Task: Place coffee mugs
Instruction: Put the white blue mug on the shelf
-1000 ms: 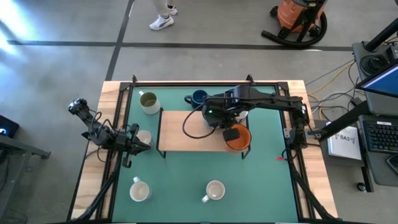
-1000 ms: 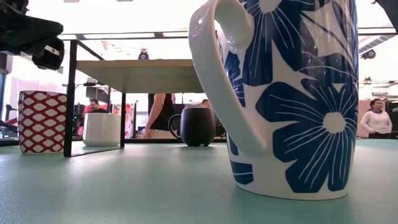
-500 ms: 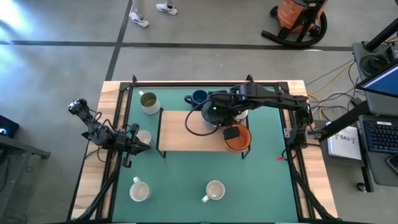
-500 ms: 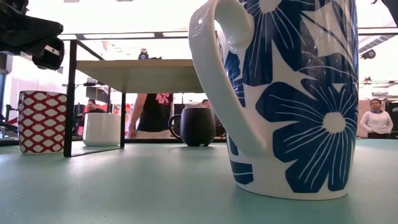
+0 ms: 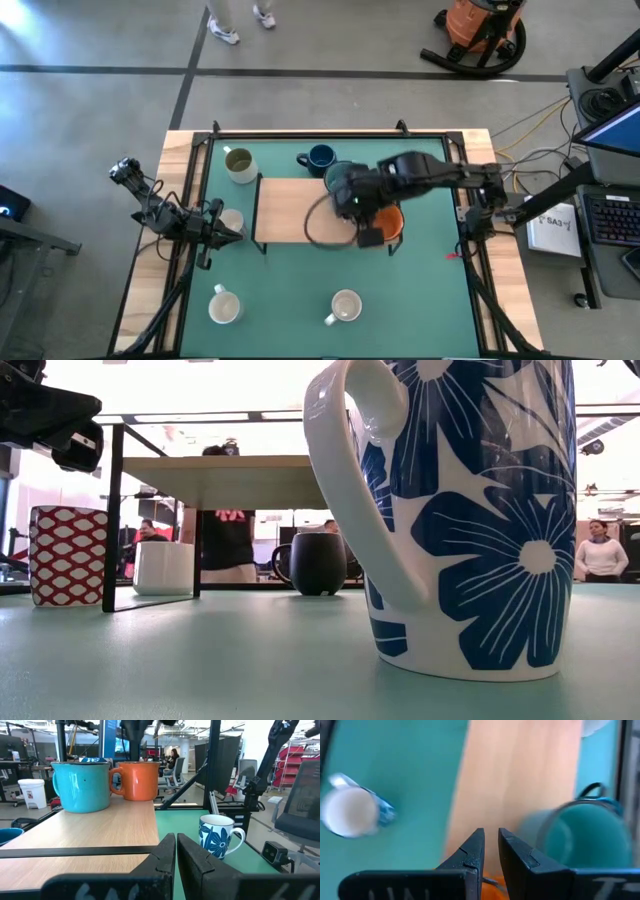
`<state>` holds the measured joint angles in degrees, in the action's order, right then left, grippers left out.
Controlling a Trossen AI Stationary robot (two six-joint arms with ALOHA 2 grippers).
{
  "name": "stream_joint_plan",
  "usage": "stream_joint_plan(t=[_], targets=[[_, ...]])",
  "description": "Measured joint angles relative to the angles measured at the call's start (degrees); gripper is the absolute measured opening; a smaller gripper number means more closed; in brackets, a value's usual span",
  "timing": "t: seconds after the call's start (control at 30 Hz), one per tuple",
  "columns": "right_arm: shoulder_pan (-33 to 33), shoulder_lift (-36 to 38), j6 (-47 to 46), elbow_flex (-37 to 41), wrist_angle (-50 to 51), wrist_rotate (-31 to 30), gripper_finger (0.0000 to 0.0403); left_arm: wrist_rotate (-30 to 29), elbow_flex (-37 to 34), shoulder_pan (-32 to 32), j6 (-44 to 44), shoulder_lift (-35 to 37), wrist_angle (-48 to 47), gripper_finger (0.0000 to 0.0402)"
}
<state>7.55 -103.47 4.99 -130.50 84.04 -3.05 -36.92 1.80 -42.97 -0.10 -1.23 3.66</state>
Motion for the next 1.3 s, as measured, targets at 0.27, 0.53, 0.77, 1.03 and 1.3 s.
stream_joint_plan(t=[0.27, 0.53, 0.77, 1.03, 1.3], targets=[[11.1, -0.14, -22.29, 0.0, -0.36, -3.97, 0.0043, 0.01, 0.0, 0.0, 0.0, 0.0, 0.0, 0.0], [22.08, -0.47, -46.16, 1.29, 5.17, -4.04, 0.0068, -0.01, 0.0, -0.01, 0.0, 0.0, 0.0, 0.0], [31.34, -0.06, -54.92, 5.43, 5.93, -4.03, 0.0117, 0.0, 0.0, 0.0, 0.0, -0.01, 0.0, 0.0], [34.7, 5.63, -50.06, 15.43, 5.98, -2.89, 0.0134, -0.01, 0.0, 0.0, 0.0, -0.02, -0.01, 0.0], [27.61, 7.69, -41.81, 29.97, -10.57, 2.24, 0.0134, 0.01, 0.0, 0.0, -0.01, 0.0, -0.02, 0.0]])
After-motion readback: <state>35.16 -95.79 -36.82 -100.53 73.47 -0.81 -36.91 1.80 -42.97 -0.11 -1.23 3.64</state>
